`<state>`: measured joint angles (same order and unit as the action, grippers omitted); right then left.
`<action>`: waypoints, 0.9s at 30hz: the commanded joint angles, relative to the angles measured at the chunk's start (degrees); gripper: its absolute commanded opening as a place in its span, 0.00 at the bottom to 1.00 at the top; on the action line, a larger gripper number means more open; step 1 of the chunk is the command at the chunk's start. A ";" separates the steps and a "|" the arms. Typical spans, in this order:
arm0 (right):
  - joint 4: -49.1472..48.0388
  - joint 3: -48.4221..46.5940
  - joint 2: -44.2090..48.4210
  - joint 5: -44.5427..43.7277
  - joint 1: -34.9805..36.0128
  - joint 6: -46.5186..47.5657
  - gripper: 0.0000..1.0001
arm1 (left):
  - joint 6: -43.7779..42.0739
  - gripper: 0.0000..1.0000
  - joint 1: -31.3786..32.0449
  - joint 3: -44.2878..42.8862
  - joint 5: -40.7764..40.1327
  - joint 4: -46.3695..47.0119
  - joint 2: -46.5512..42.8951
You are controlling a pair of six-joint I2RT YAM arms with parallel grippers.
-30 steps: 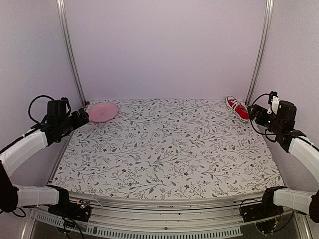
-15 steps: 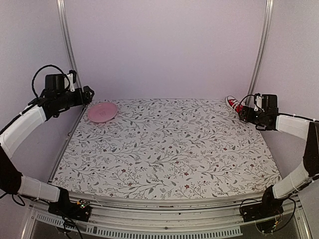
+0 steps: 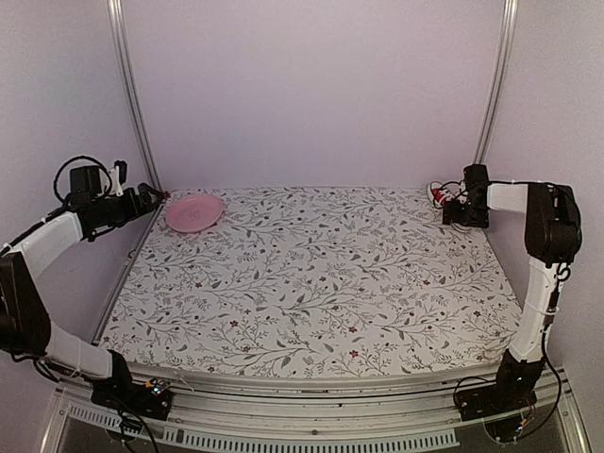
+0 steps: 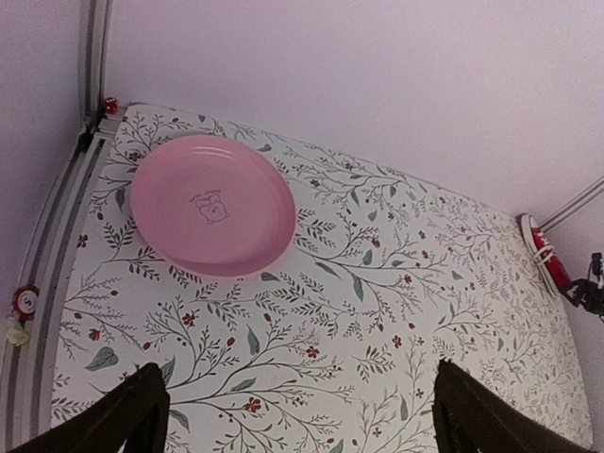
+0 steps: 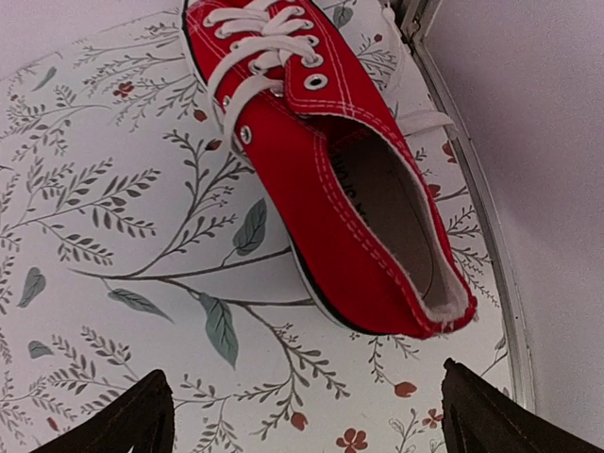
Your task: Tie the shoes
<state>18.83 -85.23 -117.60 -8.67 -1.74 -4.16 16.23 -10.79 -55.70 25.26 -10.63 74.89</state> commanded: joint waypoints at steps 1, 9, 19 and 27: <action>2.92 -5.65 -5.55 -7.39 -0.86 3.49 0.98 | 3.46 0.97 -3.72 1.31 8.51 4.34 0.39; 2.51 -13.86 -12.38 -2.58 -3.29 8.27 0.97 | 1.65 0.97 -5.23 2.19 4.75 4.37 -2.30; 1.31 -17.78 -13.36 13.73 -3.28 13.97 0.15 | 0.12 0.97 -5.36 3.23 0.98 4.49 -4.64; 4.01 -12.08 0.64 19.48 -0.30 8.93 0.02 | 1.58 0.97 -5.35 3.50 -0.61 4.25 -4.03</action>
<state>21.52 -100.27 -128.05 5.02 -5.15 7.62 17.56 -15.81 -52.69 26.17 -7.14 71.05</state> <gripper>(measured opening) 0.045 0.966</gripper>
